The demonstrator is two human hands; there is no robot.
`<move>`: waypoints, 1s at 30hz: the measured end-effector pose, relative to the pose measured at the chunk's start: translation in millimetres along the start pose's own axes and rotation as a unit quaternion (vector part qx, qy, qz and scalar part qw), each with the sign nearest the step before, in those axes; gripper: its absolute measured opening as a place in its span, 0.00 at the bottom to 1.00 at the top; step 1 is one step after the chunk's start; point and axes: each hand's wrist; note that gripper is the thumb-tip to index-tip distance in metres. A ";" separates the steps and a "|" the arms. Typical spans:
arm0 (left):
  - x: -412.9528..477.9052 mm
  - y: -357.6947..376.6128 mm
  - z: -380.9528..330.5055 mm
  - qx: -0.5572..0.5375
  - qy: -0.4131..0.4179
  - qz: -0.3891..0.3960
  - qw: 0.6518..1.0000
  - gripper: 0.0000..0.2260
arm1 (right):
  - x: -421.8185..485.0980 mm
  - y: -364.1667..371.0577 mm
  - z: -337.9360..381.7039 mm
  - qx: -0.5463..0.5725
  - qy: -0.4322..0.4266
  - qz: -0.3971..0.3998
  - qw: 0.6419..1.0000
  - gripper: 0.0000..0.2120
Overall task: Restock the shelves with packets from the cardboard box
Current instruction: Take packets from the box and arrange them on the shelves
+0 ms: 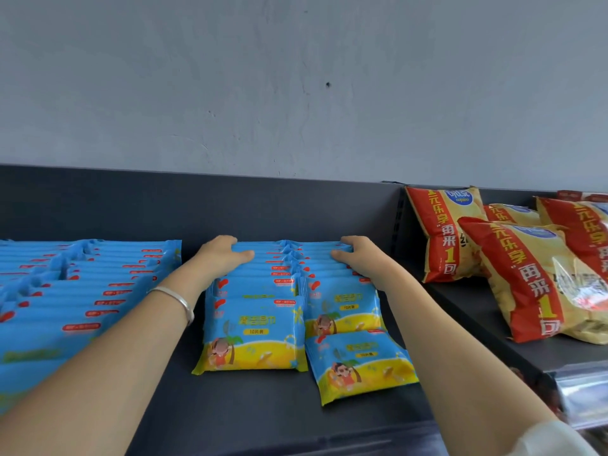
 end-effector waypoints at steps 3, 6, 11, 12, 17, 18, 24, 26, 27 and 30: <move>-1.3 0.0 -0.3 0.014 0.012 0.002 1.000 0.29 | 2.1 0.5 -0.2 -0.009 0.002 -0.005 1.000 0.29; -4.1 -1.9 -0.6 0.062 0.020 -0.004 0.998 0.27 | 1.6 1.4 4.3 -0.060 0.012 0.002 0.998 0.28; -14.6 -8.6 -3.4 0.217 0.072 -0.042 0.973 0.25 | -11.6 1.3 13.2 -0.211 -0.068 -0.063 0.973 0.25; -20.6 -8.3 -8.7 0.236 0.112 -0.065 0.963 0.24 | -17.1 1.8 15.0 -0.222 -0.100 -0.074 0.967 0.22; -65.0 3.9 -33.7 0.249 0.305 -0.044 0.918 0.20 | -54.5 4.3 23.5 -0.278 -0.216 -0.056 0.934 0.08; -73.0 7.4 -33.8 0.256 0.317 -0.022 0.913 0.19 | -63.1 3.9 23.5 -0.287 -0.217 -0.028 0.932 0.07; -111.3 17.2 -20.3 0.299 0.335 -0.117 0.886 0.16 | -112.8 -6.8 14.3 -0.328 -0.220 0.071 0.916 0.13; -116.4 17.3 -19.2 0.303 0.344 -0.134 0.879 0.19 | -120.5 -8.8 12.1 -0.333 -0.201 0.113 0.915 0.16; -115.8 18.1 -17.7 0.317 0.343 -0.124 0.875 0.20 | -121.9 -8.1 10.0 -0.337 -0.187 0.133 0.913 0.19; -107.9 21.5 -6.9 0.377 0.310 -0.075 0.869 0.27 | -123.8 -2.4 3.2 -0.349 -0.162 0.158 0.909 0.27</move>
Point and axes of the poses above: each hand's wrist, its own x-axis towards the middle knuckle, its own y-axis out of the palm, z = x × y, and after that the axes turned 8 degrees about x, right-handed
